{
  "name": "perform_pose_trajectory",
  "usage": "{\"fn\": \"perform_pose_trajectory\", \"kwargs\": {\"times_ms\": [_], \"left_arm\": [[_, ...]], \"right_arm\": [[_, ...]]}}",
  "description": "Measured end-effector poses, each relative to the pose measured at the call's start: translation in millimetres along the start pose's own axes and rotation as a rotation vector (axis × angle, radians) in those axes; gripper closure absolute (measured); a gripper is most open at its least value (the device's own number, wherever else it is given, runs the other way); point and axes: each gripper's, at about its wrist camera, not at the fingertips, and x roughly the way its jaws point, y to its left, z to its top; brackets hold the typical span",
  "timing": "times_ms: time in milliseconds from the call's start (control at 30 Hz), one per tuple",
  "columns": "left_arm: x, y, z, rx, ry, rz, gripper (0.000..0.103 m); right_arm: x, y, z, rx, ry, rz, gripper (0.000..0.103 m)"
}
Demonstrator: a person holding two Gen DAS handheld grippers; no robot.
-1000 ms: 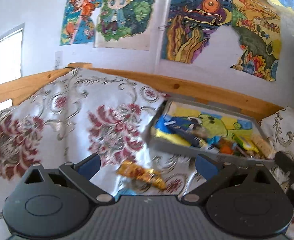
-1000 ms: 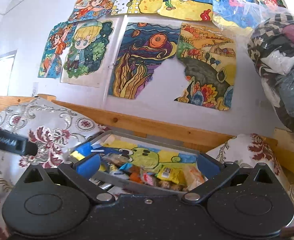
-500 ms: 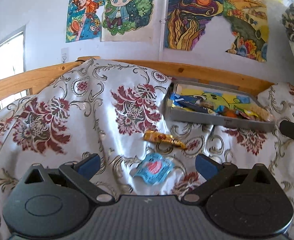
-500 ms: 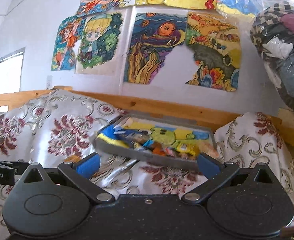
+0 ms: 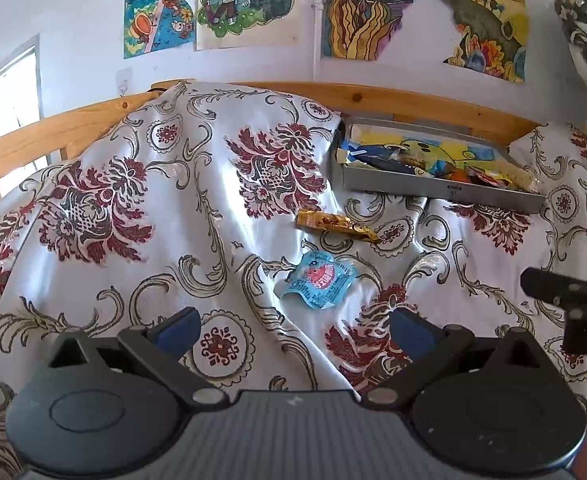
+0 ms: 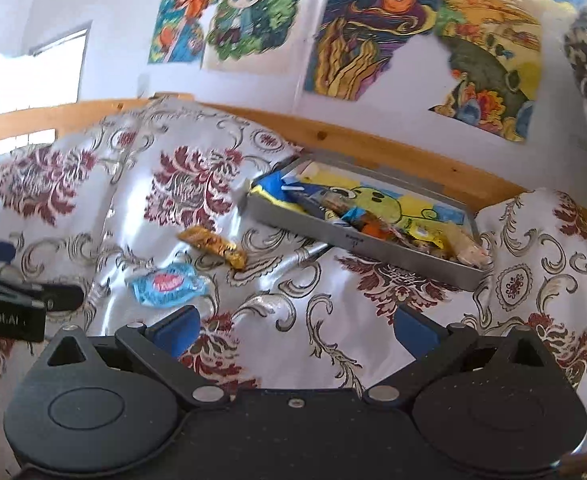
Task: Organize snacks
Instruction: 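Withdraw both open tools from the tray toward the gold wrapper and blue packet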
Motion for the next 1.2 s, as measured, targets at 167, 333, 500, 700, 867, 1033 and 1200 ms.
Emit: {"fn": "perform_pose_trajectory", "kwargs": {"times_ms": [167,333,500,700,867,1033,1200], "left_arm": [[8.4,1.9,5.8,0.022,0.022,-0.015,0.001],[18.5,0.5,8.8,0.056,0.042,-0.023,0.001],[28.7,1.4,10.8,0.070,0.060,-0.038,0.001],[46.0,4.3,16.2,0.080,0.070,-0.046,0.001],[59.0,4.0,24.4,0.110,0.047,-0.060,0.001],[74.7,1.9,32.4,0.161,0.018,-0.079,0.001],[94.5,2.7,36.1,0.178,0.022,-0.077,0.000]], "right_arm": [[7.6,1.7,-0.4,-0.009,0.032,-0.001,0.001],[13.5,2.3,-1.1,-0.005,0.060,0.005,0.001],[19.6,3.3,1.7,0.015,0.067,0.011,0.001],[35.5,5.7,5.0,0.003,0.072,0.010,0.001],[49.9,4.0,11.8,-0.004,0.059,0.006,0.001],[67.8,0.5,18.0,-0.002,0.057,0.017,0.001],[86.8,-1.3,24.5,-0.009,0.052,0.029,0.001]]}}
